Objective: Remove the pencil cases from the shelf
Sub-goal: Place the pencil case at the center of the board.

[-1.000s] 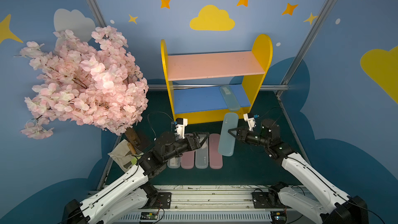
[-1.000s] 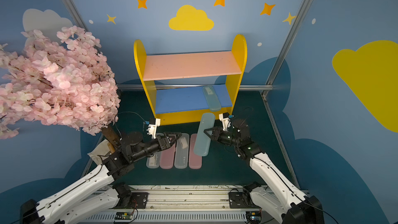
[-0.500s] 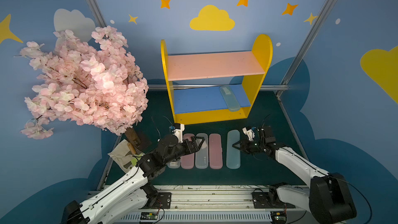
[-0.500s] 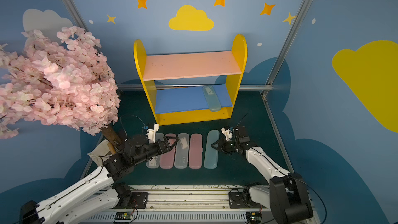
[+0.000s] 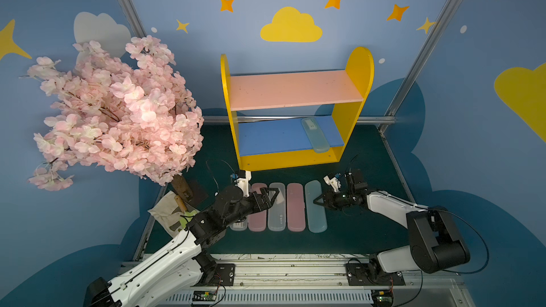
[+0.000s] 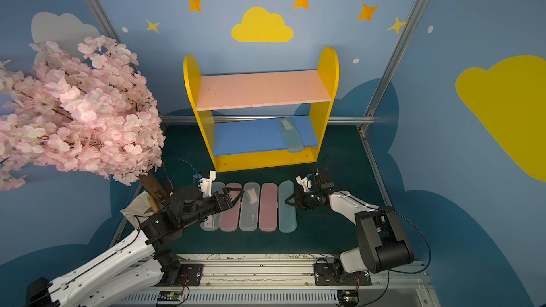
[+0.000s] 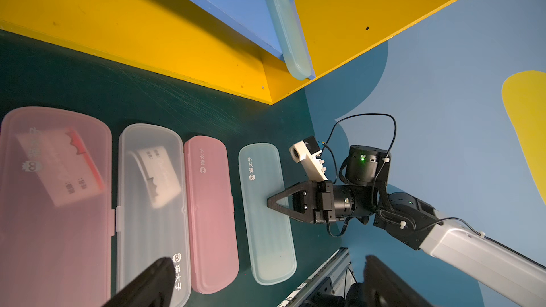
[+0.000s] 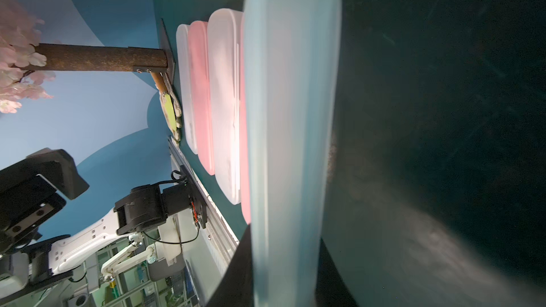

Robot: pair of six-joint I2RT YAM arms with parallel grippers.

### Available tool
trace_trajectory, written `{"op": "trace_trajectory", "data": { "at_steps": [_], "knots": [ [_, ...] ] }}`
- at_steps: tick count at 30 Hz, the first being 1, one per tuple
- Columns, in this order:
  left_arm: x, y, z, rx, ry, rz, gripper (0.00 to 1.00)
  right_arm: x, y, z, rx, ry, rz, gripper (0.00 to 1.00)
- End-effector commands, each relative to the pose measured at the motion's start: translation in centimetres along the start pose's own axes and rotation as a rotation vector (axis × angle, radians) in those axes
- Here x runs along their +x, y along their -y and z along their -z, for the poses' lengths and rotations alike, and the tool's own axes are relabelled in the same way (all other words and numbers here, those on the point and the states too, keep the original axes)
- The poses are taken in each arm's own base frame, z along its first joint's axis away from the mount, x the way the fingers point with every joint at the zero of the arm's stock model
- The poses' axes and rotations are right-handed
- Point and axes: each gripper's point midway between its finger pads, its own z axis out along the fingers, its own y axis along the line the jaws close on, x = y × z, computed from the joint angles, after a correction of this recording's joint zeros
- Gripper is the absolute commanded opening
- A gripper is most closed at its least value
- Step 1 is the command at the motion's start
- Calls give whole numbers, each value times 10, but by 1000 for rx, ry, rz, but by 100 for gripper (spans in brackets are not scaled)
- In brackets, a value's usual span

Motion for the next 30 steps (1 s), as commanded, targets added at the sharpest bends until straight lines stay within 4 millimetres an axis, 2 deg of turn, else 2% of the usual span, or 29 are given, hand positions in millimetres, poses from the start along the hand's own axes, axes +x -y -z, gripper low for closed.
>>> {"op": "trace_trajectory", "data": {
  "at_steps": [1, 16, 19, 22, 25, 30],
  "knots": [
    [-2, -1, 0, 1, 15, -2, 100, -14, -2, -4, 11, 42, 48, 13],
    [-3, -2, 1, 5, 23, 9, 100, -13, 18, -20, 51, 23, -7, 13],
    [-3, -1, 1, 11, 24, 9, 100, -11, 22, -22, 67, 10, -15, 23],
    [-4, 3, 0, 24, 14, 2, 100, -11, 23, -21, 80, 7, -19, 44],
    [-5, 6, -2, 16, 4, 5, 100, -12, 24, -17, 105, 13, -14, 58],
    [-8, 15, -10, 15, -20, 21, 100, -9, 28, -7, 175, 18, -5, 68]
  ]
}}
